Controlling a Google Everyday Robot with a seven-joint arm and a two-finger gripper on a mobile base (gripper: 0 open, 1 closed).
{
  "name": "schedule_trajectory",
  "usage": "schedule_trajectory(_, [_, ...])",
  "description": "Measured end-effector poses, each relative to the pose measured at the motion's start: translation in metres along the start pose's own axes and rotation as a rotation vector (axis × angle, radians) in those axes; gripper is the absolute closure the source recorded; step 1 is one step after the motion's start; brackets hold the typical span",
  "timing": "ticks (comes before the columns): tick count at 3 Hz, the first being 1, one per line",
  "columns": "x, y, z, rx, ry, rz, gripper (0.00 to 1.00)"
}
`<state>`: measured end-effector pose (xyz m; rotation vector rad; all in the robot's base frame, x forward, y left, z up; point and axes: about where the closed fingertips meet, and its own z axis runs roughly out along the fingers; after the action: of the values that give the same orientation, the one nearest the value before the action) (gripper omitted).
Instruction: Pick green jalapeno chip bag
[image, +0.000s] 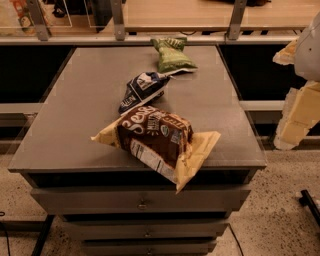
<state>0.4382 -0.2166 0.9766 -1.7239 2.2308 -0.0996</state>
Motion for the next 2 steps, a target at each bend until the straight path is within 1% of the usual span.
schedule_trajectory(1, [0.000, 0.000, 0.000, 0.000, 0.000, 0.000, 0.00])
schedule_trajectory(2, [-0.016, -0.024, -0.008, 0.043, -0.039, 0.001, 0.00])
